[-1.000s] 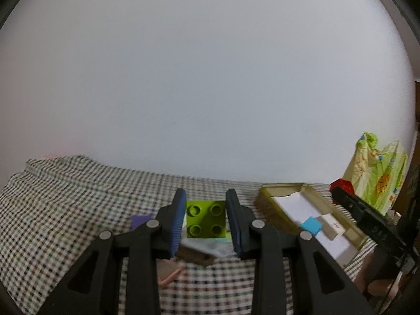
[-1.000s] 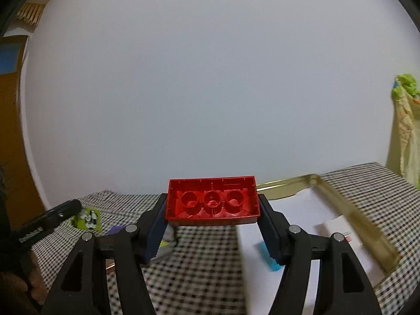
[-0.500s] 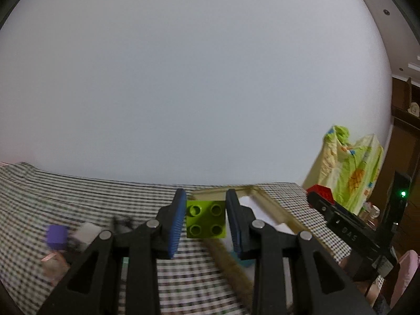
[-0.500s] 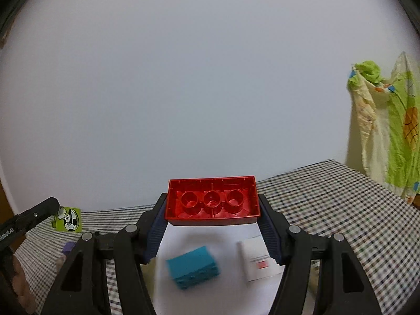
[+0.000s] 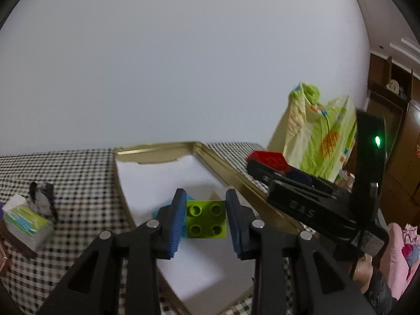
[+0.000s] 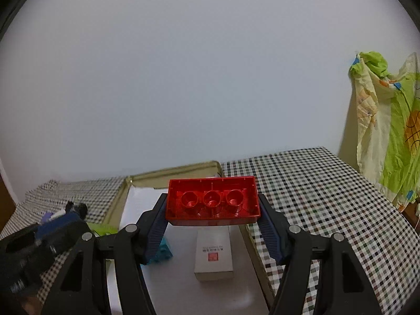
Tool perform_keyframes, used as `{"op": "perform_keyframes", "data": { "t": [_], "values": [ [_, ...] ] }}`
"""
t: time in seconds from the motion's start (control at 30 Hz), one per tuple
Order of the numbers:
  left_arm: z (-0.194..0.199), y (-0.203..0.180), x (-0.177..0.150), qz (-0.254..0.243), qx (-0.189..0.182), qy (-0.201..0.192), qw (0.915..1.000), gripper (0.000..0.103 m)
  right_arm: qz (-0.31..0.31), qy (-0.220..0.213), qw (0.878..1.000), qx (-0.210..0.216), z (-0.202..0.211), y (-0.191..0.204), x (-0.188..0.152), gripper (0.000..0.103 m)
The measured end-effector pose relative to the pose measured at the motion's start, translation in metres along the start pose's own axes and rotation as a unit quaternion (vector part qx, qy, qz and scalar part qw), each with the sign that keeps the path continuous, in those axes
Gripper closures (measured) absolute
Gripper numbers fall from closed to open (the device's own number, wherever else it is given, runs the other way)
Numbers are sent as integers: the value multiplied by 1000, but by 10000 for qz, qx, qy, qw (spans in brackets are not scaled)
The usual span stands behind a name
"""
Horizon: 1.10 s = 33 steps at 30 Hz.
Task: Organize rigid objects
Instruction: 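Lift both bricks and carry them over the gold tray, then lower both bricks into the tray and open both tools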
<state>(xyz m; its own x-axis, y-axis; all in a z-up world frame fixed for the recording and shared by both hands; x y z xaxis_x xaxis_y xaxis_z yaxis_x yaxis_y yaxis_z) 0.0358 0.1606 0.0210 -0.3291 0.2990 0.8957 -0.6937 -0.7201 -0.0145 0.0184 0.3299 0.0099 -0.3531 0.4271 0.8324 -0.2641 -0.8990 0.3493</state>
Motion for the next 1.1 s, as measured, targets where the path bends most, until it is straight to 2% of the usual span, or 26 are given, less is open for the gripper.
{"op": "perform_keyframes", "data": {
  "t": [0.17,0.43,0.77,0.87,0.9,0.93,0.97,1.03,1.1],
  "values": [
    [-7,-10,-6,-52,-39,230,9997,73,73,323,9993,-186,-6,11,-14,37],
    [-24,-17,-13,-127,127,664,9976,73,150,616,9977,-234,-18,16,-20,37],
    [-26,-14,-17,-116,348,862,9956,73,38,863,9962,-148,-32,11,-22,36],
    [-25,-15,-17,-152,427,862,9952,72,-35,836,9964,-130,-33,9,-22,27],
    [-23,-15,-17,-134,428,831,9955,63,-97,786,9968,-124,-30,8,-21,25],
    [-21,-15,-15,-133,449,792,9958,44,-191,714,9972,-76,-28,6,-19,24],
    [-18,-14,-14,-140,505,727,9960,35,-288,652,9975,-18,-26,4,-16,23],
    [-9,-13,-11,-175,744,492,9959,8,-514,529,9972,81,-21,-2,-12,18],
    [-2,-11,-8,-225,920,322,9950,1,-730,401,9964,171,-16,-8,-8,18]
  ]
}}
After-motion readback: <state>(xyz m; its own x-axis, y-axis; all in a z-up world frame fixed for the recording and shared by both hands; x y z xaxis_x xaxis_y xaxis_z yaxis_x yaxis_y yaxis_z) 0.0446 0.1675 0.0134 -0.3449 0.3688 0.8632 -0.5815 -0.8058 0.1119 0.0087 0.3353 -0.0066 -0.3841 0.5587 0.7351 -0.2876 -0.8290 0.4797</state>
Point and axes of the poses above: each gripper's, at about its wrist camera, not at the fingertips, and z roughly against the way its jaws point, y to its left, x to its top, the point moved 1 cm from there along -z, roughly the way its jaws point, and after that the axes turned 15 degrees about -z, right-handed, at the moved point
